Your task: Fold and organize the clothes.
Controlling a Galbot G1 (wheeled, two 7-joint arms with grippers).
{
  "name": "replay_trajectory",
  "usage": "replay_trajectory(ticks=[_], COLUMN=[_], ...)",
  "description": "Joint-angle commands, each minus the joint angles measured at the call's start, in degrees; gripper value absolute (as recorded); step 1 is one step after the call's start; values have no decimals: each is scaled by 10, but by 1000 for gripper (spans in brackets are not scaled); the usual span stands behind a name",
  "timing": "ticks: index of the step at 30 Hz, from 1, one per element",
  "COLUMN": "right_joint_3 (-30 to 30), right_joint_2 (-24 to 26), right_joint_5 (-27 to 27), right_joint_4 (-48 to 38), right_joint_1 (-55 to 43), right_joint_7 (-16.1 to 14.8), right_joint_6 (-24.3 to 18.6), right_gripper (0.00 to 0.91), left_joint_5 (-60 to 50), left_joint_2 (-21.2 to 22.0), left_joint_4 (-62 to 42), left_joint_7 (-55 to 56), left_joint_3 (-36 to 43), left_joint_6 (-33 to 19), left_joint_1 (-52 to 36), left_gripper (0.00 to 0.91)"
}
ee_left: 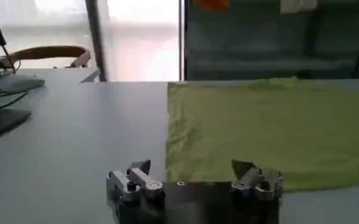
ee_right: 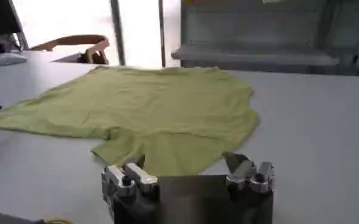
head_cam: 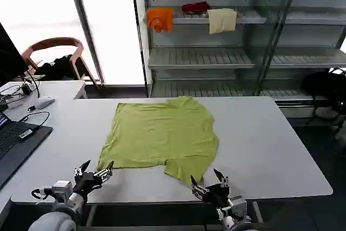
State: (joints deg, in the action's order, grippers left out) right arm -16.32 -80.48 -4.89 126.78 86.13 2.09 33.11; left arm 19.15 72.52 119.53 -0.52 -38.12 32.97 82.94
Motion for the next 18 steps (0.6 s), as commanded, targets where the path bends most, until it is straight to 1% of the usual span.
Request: replay_trajectory(ticks=[1,3,5,6,7,8,9,10,11,12,13,14,16,18], right_joint_3=[8,11,14,16,18,19,20,20,21,21,21,21,20,18], right_joint_2=[-7,-9,-9,-9,-9,-9,-9,-10,-10,-9,-9,-9,-8,-8], right_joint_5=[6,12,20,21,22,23,22,23,24,24,25,26,27,27], right_joint_4=[-25,-33,-40,-43,-47,-49,-51,-52,-53,-52,-52,-51,-50,-49], right_joint_1=[-14,-18,-20,-20,-20,-21,-21,-21,-22,-22,-22,-22,-22,-23], right_joint_7=[10,10,9,7,5,5,3,1,0,0,-3,-3,-5,-5], right_joint_6=[2,2,2,1,1,1,1,1,1,1,1,1,1,1], right_gripper=[907,907,746,534,403,161,91,0,0,0,0,0,0,0], left_joint_5=[-44,-47,-48,-48,-47,-47,-47,-44,-42,-40,-35,-32,-23,-19], left_joint_2=[8,9,9,9,10,10,10,9,9,9,7,7,7,8], left_joint_4=[-35,-40,-45,-47,-51,-53,-55,-56,-57,-57,-56,-56,-54,-53], left_joint_7=[3,5,5,5,6,7,7,8,7,8,7,7,8,7], left_joint_3=[26,29,31,31,31,30,29,27,25,24,23,22,21,22], left_joint_6=[1,1,1,1,1,1,1,1,1,1,1,1,1,1], left_joint_1=[-12,-14,-17,-18,-21,-23,-24,-25,-26,-26,-25,-25,-25,-24], left_gripper=[907,907,826,725,665,484,433,403,363,302,181,111,30,30])
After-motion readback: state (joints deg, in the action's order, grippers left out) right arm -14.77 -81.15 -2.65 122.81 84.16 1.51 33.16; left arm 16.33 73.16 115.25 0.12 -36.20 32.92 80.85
